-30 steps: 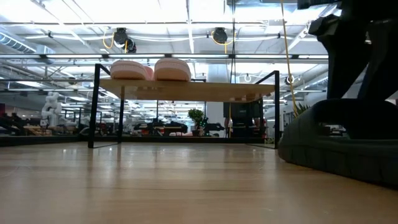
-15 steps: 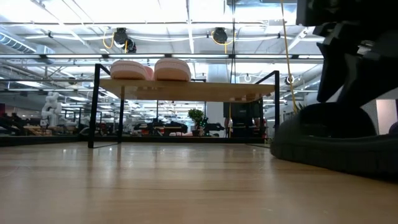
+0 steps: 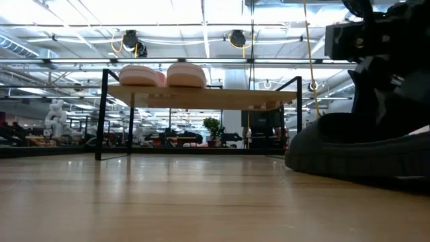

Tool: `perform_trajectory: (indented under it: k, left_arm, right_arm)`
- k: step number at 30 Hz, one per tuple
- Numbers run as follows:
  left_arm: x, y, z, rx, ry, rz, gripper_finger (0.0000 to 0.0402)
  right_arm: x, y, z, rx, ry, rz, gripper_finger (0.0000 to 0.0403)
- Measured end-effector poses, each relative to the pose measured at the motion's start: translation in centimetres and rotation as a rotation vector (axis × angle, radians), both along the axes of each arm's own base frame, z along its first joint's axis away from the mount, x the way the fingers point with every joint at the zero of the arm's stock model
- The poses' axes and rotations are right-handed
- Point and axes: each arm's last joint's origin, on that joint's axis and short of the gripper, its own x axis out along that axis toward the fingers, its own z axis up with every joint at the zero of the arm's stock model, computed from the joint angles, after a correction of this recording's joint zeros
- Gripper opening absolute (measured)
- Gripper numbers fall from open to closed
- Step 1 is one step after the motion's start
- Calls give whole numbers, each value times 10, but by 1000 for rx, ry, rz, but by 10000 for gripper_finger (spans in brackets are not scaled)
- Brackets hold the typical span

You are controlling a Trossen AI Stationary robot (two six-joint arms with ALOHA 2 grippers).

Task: Pick and place slides into the shelf
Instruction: Put the left black slide on the shelf

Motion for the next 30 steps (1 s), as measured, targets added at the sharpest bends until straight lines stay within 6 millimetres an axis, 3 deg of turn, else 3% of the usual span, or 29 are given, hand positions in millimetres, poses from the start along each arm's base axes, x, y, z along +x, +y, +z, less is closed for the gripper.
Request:
perform_trajectory:
  k: [15,22,30]
  left_arm:
    - [0,1,1,38,-21,8,145]
    - [0,1,1,39,-21,8,145]
    - [0,1,1,33,-18,7,145]
  right_arm:
    - [9,-15,1,-101,-67,-18,208]
    - [16,-25,0,-91,-71,-59,208]
    - [23,-24,-2,-61,-81,-9,208]
